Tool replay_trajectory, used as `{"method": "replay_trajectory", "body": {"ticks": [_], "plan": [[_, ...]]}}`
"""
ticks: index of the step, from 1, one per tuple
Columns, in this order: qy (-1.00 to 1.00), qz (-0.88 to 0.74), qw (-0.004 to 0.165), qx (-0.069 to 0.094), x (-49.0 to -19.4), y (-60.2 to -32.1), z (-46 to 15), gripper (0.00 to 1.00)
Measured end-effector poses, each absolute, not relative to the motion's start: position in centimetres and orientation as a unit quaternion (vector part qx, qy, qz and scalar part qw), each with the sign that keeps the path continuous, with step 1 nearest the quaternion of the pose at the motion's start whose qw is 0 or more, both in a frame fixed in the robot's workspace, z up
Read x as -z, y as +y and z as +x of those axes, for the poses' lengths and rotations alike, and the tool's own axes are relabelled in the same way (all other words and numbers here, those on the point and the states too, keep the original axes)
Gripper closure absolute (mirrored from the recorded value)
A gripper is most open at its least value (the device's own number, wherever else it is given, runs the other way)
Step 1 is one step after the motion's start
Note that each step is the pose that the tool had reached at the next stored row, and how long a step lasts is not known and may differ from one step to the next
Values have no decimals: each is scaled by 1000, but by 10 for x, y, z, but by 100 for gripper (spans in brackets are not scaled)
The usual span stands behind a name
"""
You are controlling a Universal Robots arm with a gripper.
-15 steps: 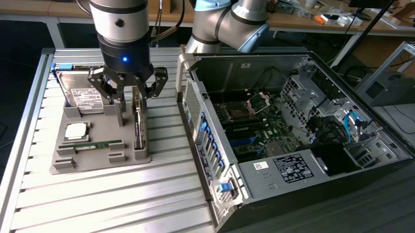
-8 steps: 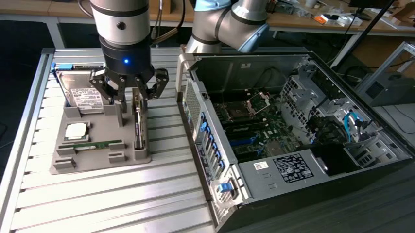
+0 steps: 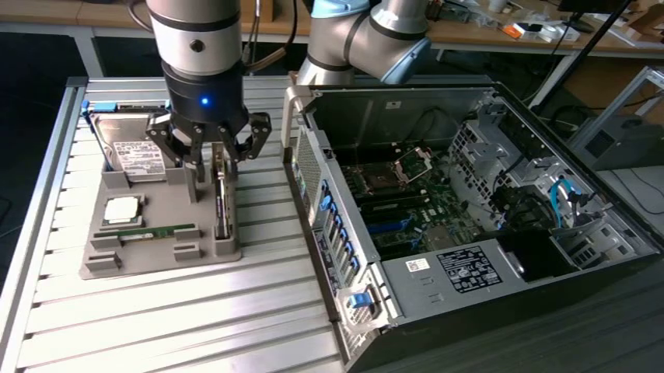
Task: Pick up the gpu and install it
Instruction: 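Pick up the gpu and move the gpu toward the slot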
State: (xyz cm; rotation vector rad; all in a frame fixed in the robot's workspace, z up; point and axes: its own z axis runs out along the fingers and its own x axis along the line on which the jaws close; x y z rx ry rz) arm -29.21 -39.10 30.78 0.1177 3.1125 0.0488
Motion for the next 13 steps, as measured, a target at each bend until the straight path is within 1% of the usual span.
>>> {"method": "replay_trajectory", "body": {"ticks": [13], "plan": [[999,38,13,-15,-303,-391,-292,52]]}}
